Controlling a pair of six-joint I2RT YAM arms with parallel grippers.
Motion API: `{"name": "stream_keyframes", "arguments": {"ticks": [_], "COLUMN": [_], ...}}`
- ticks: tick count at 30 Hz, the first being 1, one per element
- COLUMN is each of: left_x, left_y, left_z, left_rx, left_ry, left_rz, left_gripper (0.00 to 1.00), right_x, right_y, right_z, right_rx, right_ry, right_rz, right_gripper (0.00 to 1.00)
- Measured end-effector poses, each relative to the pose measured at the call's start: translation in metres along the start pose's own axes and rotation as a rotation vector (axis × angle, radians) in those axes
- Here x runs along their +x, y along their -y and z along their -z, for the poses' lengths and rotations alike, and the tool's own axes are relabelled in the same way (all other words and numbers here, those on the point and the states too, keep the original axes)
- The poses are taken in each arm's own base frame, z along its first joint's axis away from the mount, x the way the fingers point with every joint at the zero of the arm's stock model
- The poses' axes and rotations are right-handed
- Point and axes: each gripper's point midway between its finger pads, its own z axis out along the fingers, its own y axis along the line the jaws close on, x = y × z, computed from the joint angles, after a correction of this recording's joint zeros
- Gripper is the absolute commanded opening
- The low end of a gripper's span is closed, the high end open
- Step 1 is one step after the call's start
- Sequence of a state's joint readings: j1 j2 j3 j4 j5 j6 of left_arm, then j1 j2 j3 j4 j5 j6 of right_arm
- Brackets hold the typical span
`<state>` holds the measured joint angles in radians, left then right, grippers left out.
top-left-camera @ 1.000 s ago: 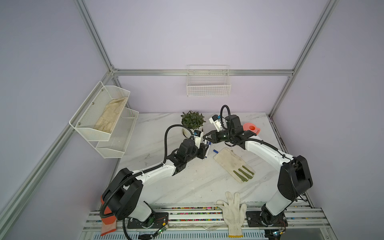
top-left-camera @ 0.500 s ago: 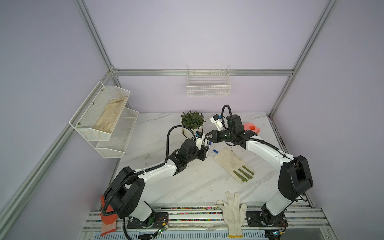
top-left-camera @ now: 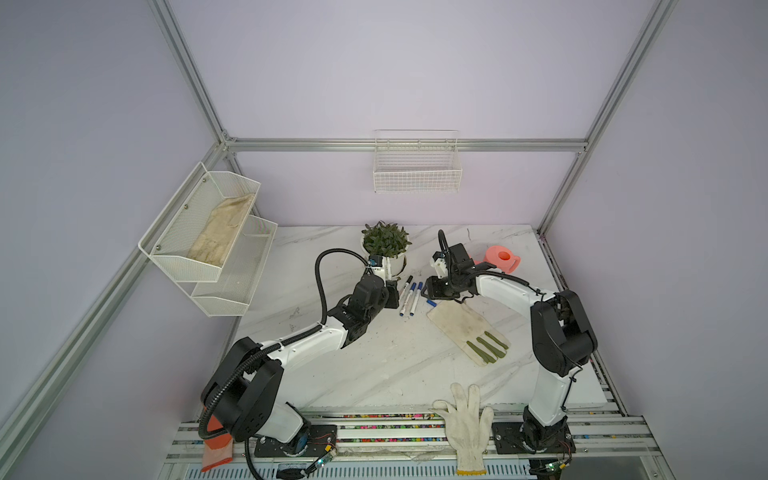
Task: Insert the pens into the pen caps
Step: 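Raise the marker upright with the left gripper while the right moves to the cap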
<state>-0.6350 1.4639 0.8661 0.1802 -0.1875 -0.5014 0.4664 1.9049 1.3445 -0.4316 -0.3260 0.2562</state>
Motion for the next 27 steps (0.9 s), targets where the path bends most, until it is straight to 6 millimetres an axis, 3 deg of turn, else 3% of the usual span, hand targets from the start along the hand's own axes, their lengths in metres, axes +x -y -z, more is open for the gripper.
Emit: {"name": "stream_keyframes", "arguments": {"ticks": [5, 27], "left_x": [0.002, 0.003], "left_y": [-0.003, -0.012], "left_z": [0.003, 0.011], "left_rx": [-0.006, -0.025], "left_ry": [0.006, 0.008], "left_rz": [0.011, 0.024], "left_gripper": [0.0, 0.0], "right_x": [0.013, 0.014], "right_y": [0.029, 0.047], "right_z": [-0.013, -0.012], "right_rx": [0.133, 0.331], "right_ry": [-0.052, -0.051], "right_rz": [-0.02, 0.065], "right_gripper": [0.44, 0.39]}}
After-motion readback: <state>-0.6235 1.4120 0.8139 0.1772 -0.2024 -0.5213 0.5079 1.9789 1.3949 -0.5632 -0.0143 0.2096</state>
